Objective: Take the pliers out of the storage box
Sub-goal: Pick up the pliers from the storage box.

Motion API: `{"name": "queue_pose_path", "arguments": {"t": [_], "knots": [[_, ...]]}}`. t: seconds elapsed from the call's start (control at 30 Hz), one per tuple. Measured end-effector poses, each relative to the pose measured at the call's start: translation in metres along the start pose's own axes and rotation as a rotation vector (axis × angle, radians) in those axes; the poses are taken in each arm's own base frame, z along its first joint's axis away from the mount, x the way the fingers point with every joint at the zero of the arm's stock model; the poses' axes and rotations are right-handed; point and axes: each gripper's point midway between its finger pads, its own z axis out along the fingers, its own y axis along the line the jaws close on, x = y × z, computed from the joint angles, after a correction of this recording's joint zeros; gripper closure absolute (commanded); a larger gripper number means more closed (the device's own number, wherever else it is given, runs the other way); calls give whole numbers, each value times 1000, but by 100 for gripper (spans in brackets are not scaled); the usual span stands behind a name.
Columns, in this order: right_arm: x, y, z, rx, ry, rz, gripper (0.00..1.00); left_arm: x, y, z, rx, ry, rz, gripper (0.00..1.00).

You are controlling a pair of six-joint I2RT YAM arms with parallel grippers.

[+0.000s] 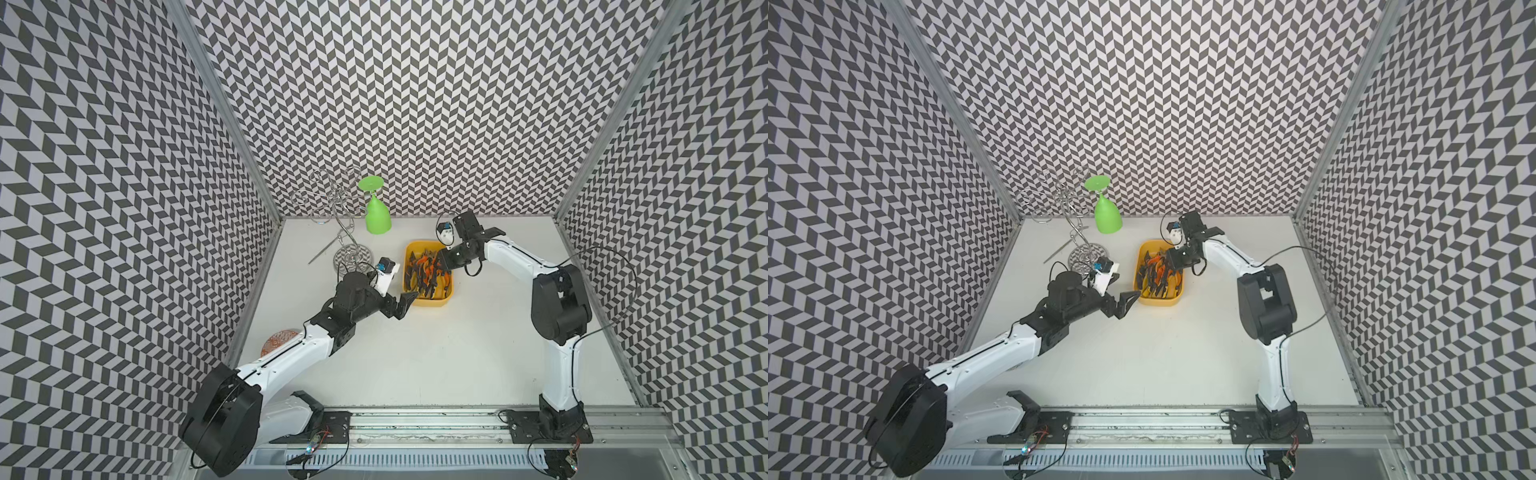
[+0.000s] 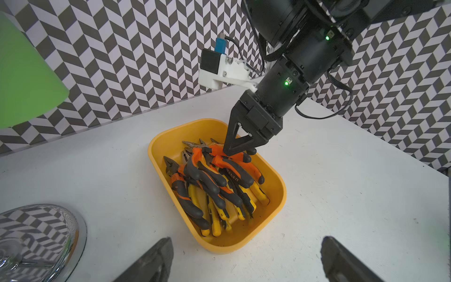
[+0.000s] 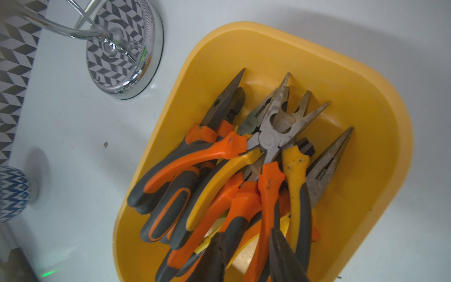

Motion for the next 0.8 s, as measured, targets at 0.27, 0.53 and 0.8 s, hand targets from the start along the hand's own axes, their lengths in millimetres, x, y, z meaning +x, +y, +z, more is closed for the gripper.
{"name": "queue_pose_path", "arguments": {"t": [0.27, 0.53, 0.8], "knots": [[3, -10, -1, 68, 7, 99, 62, 1, 0, 0, 0, 2, 0, 2], [4, -5, 1, 59, 11, 167, 62, 3, 1, 2, 0, 8, -2, 2], [18, 1, -3, 82, 9, 229, 65, 3, 1, 2, -5, 9, 3, 2]]}}
